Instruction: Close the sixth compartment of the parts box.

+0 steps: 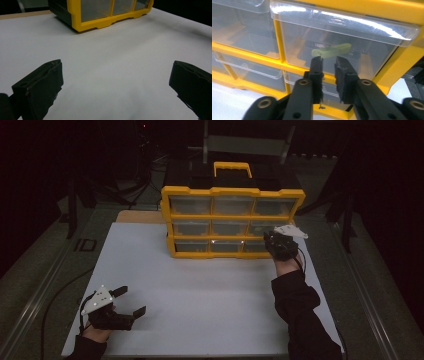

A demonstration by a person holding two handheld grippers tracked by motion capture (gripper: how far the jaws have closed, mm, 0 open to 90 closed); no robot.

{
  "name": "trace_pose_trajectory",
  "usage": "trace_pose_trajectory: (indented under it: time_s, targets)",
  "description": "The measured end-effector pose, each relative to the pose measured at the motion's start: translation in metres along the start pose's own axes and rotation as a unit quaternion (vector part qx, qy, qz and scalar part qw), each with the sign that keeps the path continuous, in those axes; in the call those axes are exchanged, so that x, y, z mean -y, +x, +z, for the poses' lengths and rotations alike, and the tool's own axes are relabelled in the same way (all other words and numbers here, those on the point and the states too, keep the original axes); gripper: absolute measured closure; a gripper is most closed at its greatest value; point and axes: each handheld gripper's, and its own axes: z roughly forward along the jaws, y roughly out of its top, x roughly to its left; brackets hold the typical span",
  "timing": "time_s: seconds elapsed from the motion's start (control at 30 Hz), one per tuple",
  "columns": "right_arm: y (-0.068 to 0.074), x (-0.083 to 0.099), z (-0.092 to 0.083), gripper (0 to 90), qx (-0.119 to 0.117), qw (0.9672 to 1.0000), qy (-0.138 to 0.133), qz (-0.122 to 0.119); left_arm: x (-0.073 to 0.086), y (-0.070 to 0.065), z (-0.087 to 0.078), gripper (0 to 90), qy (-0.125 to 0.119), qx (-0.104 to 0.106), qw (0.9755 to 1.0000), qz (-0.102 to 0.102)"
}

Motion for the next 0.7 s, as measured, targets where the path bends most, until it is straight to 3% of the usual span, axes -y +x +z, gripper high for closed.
trace_pose_trajectory:
  time_s: [0.17,0.3,0.37,0.43,0.57,0.63,0.7]
  targets:
    - [-0.0001,0.0008,-0.001,54.5,-0.007,0.9997,0.007,0.022,-0.0001,0.0002,0.0002,0.0,0.0,0.001,1.0,0.0]
    - [0.0013,0.0019,-0.0026,39.3,-0.019,0.9994,0.01,0.028,-0.0001,0.0001,0.0002,0.0,0.0,0.001,1.0,0.0]
    - [0.0017,0.0021,-0.0029,36.0,-0.019,0.9994,0.012,0.028,-0.0001,0.0002,0.0,0.0,-0.001,0.001,1.0,0.0]
    - [0.0023,0.0024,-0.0034,24.7,-0.015,0.9991,0.015,0.036,-0.0002,0.0003,0.0,0.0,-0.001,0.001,1.0,0.0]
    - [0.0011,0.0022,-0.005,15.2,-0.006,0.9988,0.015,0.047,-0.0001,0.0002,0.0,0.0,0.0,0.001,1.0,0.0]
    - [-0.001,0.0023,-0.0058,8.4,-0.022,0.9981,0.016,0.055,-0.0001,0.0002,0.0,0.0,0.0,0.001,1.0,0.0]
    - [-0.0014,0.0029,-0.0078,8.2,-0.028,0.9981,0.012,0.054,0.0,0.0002,0.0,0.0,0.0,0.001,1.0,0.0]
